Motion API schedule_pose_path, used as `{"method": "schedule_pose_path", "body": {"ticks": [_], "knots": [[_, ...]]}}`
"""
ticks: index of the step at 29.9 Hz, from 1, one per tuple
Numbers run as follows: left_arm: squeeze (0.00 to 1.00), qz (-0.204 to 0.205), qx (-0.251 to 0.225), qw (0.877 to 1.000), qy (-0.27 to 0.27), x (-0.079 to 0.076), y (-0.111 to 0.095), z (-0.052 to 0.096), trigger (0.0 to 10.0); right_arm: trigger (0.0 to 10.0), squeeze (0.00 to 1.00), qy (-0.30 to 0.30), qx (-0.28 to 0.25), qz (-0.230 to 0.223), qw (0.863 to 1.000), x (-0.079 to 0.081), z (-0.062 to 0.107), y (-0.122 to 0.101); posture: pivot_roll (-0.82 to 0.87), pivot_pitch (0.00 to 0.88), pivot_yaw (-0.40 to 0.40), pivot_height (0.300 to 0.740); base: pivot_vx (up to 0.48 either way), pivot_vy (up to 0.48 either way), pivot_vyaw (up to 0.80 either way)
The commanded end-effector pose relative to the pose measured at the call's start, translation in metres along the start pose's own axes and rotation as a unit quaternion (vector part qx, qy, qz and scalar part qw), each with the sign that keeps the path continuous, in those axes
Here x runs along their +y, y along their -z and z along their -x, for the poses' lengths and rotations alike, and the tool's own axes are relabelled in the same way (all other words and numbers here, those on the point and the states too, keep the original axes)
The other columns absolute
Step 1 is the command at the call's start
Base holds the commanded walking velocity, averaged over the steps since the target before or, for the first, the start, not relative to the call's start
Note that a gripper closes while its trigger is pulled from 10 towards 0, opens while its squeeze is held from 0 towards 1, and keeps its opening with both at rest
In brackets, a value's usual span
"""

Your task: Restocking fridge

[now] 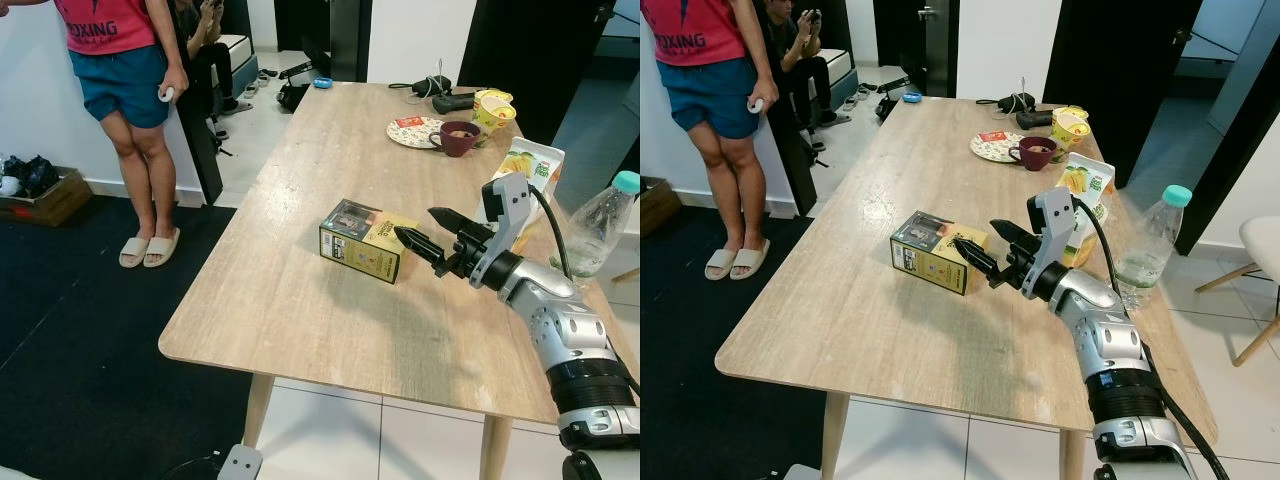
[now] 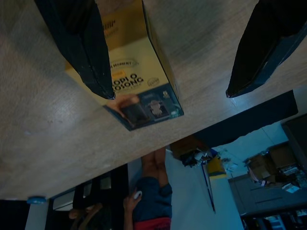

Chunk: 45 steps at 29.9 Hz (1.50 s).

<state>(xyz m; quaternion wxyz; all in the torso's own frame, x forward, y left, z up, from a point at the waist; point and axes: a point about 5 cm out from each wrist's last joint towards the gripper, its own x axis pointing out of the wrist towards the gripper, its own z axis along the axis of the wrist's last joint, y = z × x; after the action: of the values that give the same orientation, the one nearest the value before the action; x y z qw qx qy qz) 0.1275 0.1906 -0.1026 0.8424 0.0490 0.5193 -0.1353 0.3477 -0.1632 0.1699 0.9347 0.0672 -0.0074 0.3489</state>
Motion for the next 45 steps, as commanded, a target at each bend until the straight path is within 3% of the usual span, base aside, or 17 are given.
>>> {"method": "schedule_pose_path", "body": {"ticks": [1,13,31,45], "knots": [[0.0,-0.006,0.018,1.0,0.011,-0.0022,0.0077,0.0009,10.0,10.0,0.0,-0.003,-0.001,0.002,1.0,0.0024,-0.0009,-0.0012,0.05,0.0,-0.02,0.74,0.0,-0.48,0.0],[0.0,0.019,0.014,1.0,0.003,0.0009,0.0079,0.0017,10.0,10.0,0.0,-0.001,-0.001,0.002,1.0,0.0035,-0.001,0.0002,0.05,0.0,-0.018,0.74,0.0,-0.04,0.0],[0.0,0.009,0.016,1.0,0.006,-0.0001,0.0097,0.002,10.0,10.0,0.0,-0.002,0.001,0.003,1.0,0.005,-0.0007,0.0006,0.05,0.0,-0.019,0.74,0.0,0.314,0.0],[0.0,0.002,0.016,1.0,0.009,-0.0015,0.0095,0.0017,10.0,10.0,0.0,-0.005,0.005,0.004,1.0,0.0059,-0.0005,0.0015,0.05,0.0,-0.025,0.74,0.0,0.0,0.0]]}}
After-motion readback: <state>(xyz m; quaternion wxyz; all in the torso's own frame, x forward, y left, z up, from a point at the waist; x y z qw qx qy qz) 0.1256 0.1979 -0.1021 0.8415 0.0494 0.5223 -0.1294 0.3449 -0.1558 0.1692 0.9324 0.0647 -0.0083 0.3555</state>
